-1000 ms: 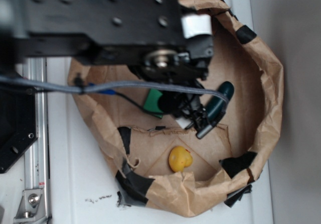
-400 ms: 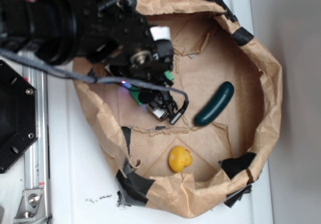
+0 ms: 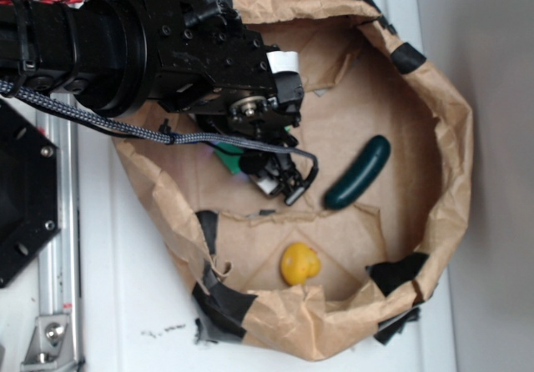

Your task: Grab the green block.

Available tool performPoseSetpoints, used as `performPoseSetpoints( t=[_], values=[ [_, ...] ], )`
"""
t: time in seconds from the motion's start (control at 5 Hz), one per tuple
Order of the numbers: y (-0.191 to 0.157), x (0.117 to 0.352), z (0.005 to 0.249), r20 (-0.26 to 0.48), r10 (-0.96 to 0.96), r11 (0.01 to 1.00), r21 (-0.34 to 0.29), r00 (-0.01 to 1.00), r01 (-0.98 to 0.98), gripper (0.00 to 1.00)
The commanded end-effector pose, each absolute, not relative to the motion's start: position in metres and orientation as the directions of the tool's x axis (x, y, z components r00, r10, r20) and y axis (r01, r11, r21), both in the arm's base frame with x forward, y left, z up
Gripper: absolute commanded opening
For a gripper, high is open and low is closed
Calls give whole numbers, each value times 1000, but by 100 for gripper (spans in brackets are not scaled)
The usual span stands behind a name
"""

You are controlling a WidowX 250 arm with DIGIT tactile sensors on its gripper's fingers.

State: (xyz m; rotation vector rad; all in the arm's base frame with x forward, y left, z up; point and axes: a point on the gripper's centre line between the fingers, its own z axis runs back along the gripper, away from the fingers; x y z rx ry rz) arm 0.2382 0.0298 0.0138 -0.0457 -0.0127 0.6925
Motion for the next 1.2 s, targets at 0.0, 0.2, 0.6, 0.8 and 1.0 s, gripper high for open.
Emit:
performPoseSetpoints(
  t=[0.0,0.2,0.6,0.8,1.0],
  values=[
    [32,248,46,73,457,889,-15,886,-457,0],
    [34,252,89,162,216,972,55,963,-227,0],
    [41,253,189,198,6,1000,-23,980,-1,0],
    [37,251,202,189,-50,998,-23,981,56,0],
    [39,245,198,147,-21,1000,-13,989,23,0]
  ],
)
